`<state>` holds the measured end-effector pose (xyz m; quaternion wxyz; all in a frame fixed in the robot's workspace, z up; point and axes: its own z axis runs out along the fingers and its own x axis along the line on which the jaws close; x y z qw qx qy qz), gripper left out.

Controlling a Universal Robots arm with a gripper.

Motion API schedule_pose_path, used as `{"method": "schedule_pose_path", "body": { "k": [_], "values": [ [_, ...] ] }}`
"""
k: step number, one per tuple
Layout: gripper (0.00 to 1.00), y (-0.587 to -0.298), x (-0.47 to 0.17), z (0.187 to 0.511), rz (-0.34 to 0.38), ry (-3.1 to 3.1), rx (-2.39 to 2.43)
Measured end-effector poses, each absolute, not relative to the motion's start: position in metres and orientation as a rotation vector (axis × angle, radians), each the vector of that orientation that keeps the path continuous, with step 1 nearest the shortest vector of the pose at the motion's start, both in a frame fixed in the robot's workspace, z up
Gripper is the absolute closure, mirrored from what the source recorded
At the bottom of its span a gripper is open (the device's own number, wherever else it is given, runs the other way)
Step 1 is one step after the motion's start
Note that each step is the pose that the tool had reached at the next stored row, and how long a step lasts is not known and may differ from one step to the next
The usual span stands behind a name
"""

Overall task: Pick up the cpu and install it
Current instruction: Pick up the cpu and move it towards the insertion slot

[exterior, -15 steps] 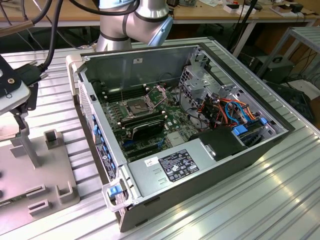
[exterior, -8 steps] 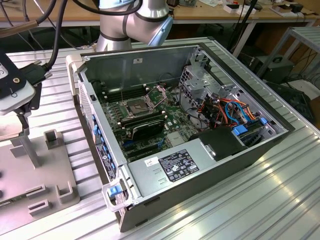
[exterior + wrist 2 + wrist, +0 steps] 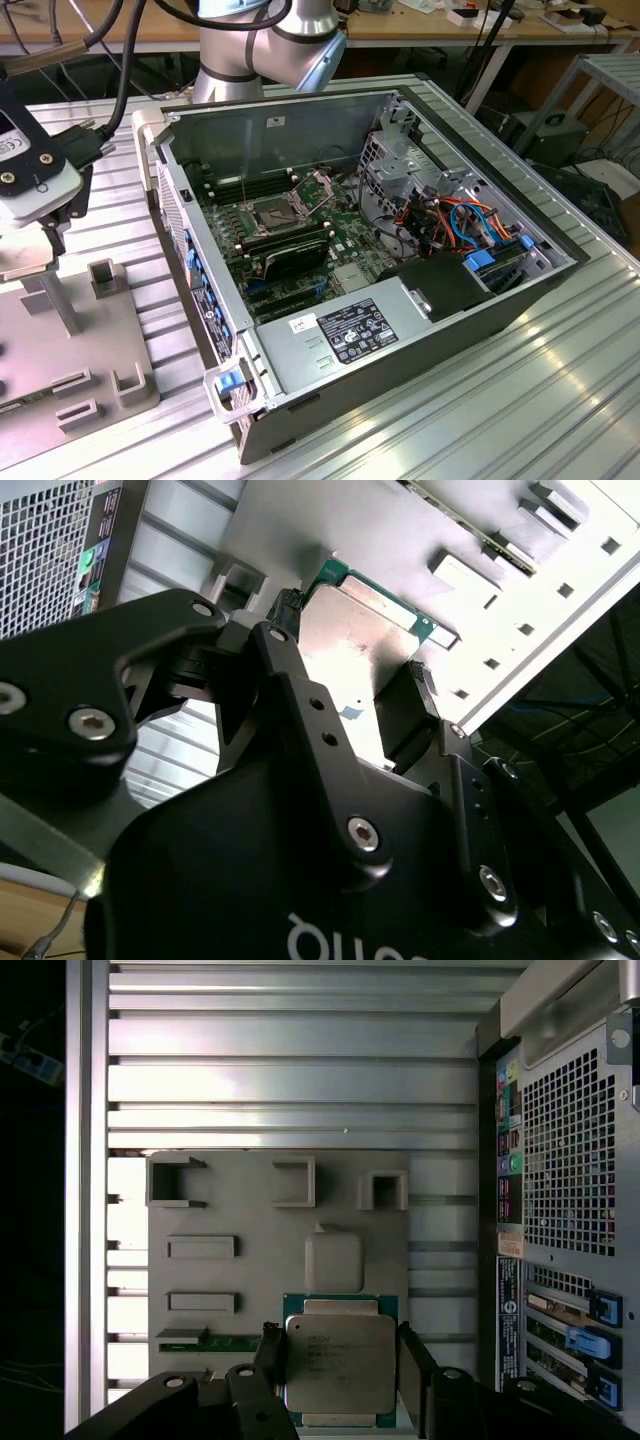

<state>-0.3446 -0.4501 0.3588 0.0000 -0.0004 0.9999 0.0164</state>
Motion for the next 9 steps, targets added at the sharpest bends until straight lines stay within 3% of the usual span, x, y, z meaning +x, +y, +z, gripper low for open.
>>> {"method": "schedule_pose_path", "body": {
  "k": [9],
  "values": [
    [0.45, -0.4502, -0.3399, 0.3587, 0.051, 3.141, -0.001]
  ]
}}
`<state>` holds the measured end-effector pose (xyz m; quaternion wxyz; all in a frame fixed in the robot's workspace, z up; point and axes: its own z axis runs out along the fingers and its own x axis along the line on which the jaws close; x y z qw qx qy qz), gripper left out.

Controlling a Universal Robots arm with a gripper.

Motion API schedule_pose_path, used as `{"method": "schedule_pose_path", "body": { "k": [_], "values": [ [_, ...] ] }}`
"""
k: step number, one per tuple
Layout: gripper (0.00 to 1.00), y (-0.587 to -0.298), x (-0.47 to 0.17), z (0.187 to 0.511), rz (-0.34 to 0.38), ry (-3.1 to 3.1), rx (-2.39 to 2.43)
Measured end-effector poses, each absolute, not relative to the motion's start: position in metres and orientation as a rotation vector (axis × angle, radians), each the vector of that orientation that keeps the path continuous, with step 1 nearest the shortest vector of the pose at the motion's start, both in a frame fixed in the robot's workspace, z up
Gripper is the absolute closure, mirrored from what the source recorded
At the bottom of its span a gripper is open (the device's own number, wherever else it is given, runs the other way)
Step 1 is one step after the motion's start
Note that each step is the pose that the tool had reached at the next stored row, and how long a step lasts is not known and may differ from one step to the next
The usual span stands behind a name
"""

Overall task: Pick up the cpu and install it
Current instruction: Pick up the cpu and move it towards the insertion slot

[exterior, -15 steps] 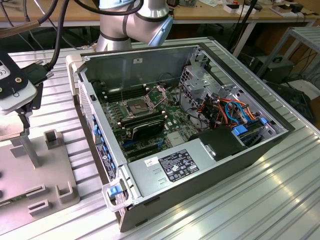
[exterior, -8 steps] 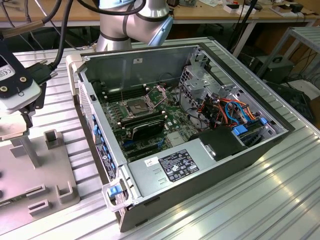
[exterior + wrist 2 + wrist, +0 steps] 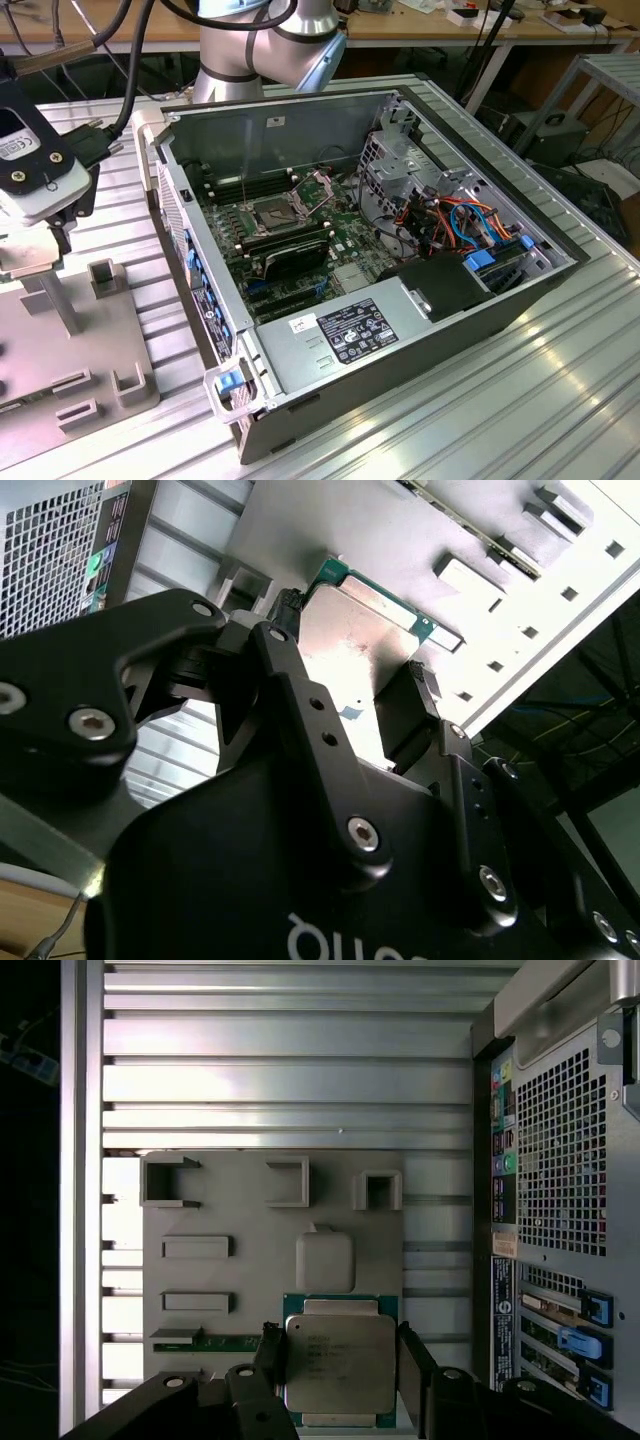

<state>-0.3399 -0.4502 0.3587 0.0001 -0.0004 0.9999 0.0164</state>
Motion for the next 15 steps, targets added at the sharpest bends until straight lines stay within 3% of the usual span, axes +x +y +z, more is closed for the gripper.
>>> {"method": "schedule_pose_path", "body": {
  "k": [15],
  "values": [
    [0.45, -0.4502, -0.3305, 0.3587, 0.051, 3.141, -0.001]
  ]
}}
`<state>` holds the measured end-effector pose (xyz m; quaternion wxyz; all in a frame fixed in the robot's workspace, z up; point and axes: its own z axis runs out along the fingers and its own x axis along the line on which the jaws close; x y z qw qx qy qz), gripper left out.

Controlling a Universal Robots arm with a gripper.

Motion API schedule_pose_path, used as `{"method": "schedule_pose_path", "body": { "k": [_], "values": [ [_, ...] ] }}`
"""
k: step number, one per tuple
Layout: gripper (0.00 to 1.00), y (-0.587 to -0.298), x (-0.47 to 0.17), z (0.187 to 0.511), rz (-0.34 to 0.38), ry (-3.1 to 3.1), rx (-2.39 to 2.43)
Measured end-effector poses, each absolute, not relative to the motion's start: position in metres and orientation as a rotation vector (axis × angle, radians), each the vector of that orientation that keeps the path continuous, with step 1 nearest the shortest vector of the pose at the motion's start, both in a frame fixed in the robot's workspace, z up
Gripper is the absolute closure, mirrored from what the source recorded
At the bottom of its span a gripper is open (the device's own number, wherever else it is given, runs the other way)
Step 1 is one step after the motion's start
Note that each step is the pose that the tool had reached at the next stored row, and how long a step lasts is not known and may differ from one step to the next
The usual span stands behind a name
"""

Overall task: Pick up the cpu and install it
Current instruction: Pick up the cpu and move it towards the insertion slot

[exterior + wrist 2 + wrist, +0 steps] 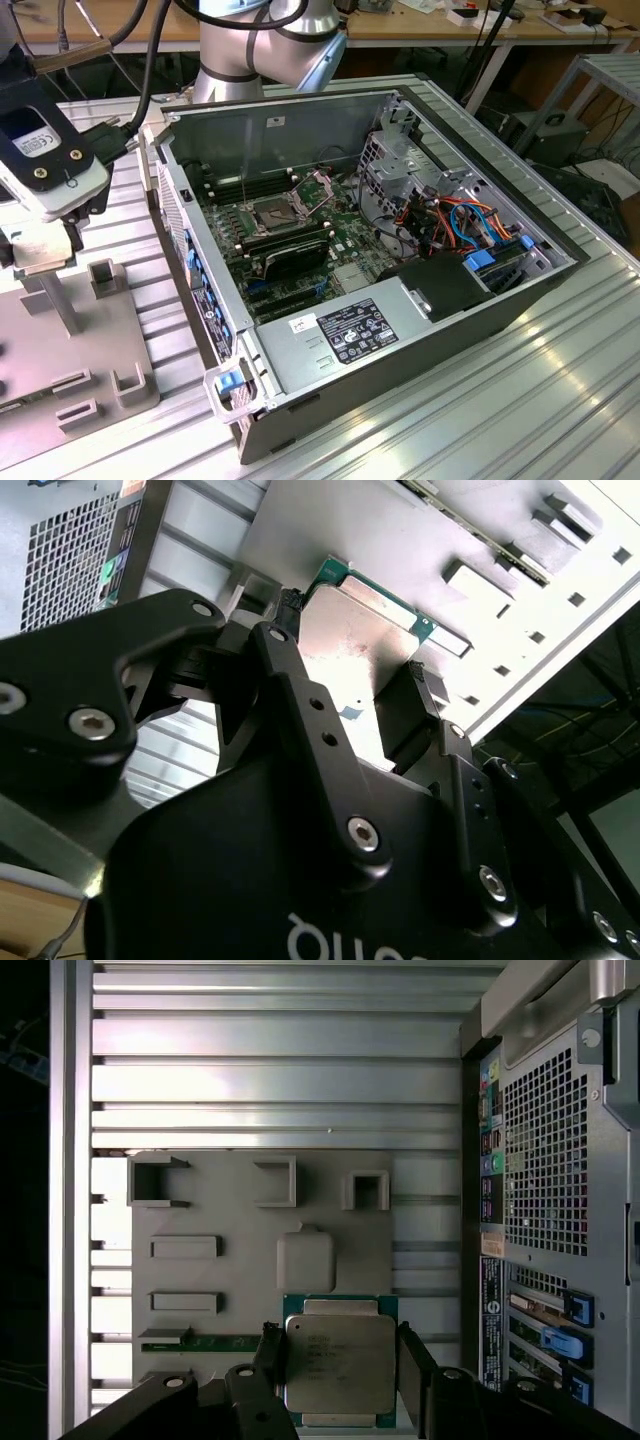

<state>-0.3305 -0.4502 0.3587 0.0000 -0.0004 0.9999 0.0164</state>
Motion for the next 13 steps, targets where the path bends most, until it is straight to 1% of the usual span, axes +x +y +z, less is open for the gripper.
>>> {"method": "schedule_pose_path", "body": {
  "k": [13],
  "values": [
    [0.45, -0.4502, -0.3218, 0.3587, 0.051, 3.141, -0.001]
  ]
}}
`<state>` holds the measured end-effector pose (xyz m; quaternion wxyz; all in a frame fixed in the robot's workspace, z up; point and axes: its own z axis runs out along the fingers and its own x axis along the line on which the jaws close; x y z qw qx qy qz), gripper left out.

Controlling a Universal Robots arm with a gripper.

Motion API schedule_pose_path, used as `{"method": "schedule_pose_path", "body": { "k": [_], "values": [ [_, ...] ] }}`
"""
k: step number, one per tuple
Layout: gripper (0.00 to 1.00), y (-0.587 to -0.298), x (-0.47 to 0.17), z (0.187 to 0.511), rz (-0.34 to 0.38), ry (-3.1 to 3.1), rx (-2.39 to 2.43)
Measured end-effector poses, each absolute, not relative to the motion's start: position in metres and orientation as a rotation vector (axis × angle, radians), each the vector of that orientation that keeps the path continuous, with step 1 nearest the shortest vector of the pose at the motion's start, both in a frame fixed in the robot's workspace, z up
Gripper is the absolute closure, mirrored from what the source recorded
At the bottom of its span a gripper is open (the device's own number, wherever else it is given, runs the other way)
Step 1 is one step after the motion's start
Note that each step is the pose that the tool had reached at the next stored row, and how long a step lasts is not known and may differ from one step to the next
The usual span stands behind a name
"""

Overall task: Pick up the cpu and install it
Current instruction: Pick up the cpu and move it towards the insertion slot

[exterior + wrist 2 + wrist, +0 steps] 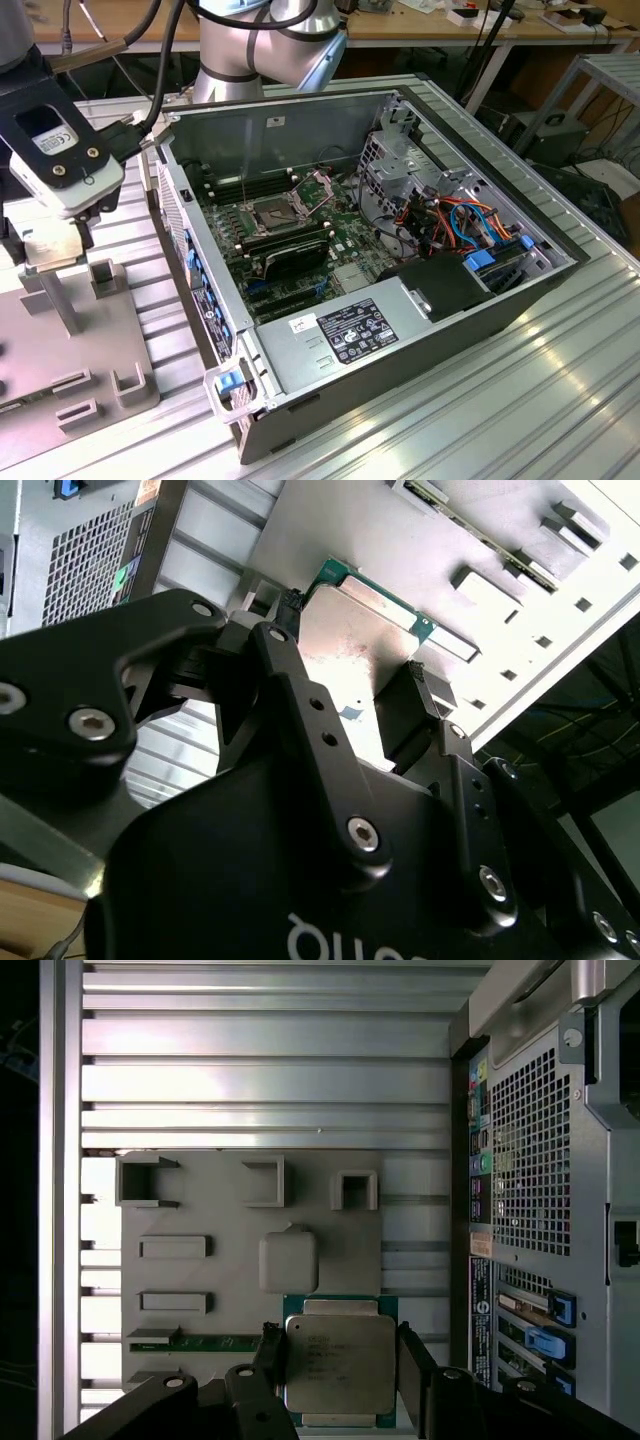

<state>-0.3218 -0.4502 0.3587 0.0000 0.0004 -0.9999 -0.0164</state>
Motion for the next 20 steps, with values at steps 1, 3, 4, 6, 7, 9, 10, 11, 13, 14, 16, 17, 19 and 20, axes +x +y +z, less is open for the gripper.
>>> {"method": "schedule_pose_path", "body": {
  "k": [1, 3, 4, 6, 7, 9, 10, 11, 13, 14, 16, 17, 19, 20],
  "values": [
    [0.45, -0.450, -0.321, 0.359, -0.051, -3.141, 0.001],
    [0.45, -0.450, -0.320, 0.359, -0.051, -3.141, 0.001],
    [0.45, -0.450, -0.319, 0.359, -0.051, -3.141, 0.001],
    [0.45, -0.450, -0.318, 0.359, -0.051, -3.141, 0.001],
    [0.45, -0.450, -0.318, 0.359, -0.051, -3.141, 0.001],
    [0.45, -0.450, -0.317, 0.359, -0.051, -3.141, 0.001],
    [0.45, -0.450, -0.316, 0.359, -0.051, -3.141, 0.001],
    [0.45, -0.450, -0.316, 0.359, -0.051, -3.141, 0.001],
    [0.45, -0.450, -0.315, 0.359, -0.051, -3.141, 0.001],
    [0.45, -0.450, -0.314, 0.359, -0.051, -3.141, 0.001],
    [0.45, -0.450, -0.313, 0.359, -0.051, -3.141, 0.001],
    [0.45, -0.450, -0.312, 0.359, -0.051, -3.141, 0.001],
    [0.45, -0.450, -0.311, 0.359, -0.051, -3.141, 0.001],
    [0.45, -0.450, -0.311, 0.359, -0.051, -3.141, 0.001]
  ]
}}
